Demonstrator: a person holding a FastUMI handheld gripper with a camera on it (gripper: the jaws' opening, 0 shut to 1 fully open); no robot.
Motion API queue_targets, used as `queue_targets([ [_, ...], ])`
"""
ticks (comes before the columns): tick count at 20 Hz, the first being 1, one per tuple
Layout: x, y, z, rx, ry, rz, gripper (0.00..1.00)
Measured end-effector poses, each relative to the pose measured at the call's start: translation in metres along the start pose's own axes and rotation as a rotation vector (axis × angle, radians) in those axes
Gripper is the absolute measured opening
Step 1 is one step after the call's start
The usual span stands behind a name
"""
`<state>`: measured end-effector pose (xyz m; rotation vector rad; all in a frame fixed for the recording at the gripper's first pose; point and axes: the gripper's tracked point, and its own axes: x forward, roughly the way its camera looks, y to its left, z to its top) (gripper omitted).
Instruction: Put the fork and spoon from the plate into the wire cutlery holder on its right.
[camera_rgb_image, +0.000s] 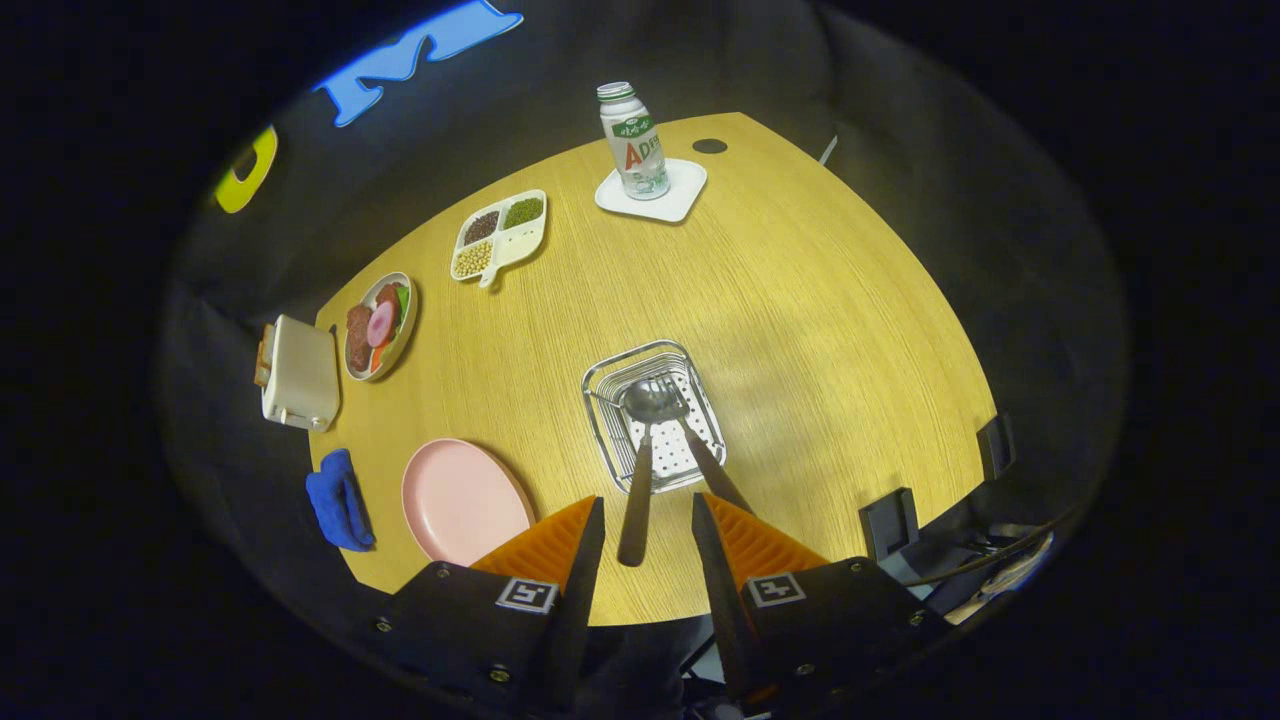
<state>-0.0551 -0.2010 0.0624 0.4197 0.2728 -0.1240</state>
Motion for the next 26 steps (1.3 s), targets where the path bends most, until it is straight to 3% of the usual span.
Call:
queue_targets([
  [7, -0.027, -0.005, 0.005, 0.016, -0.082, 0.025, 0.54],
  [11, -0.045, -0.004, 0.020, -0.036, -0.204, 0.029, 0.54],
  [20, -0.140, 0.026, 0.064, -0.155, -0.753, 0.058, 0.54],
  [26, -0.228, 0.049, 0.075, -0.300, -1.088, -0.049, 0.54],
])
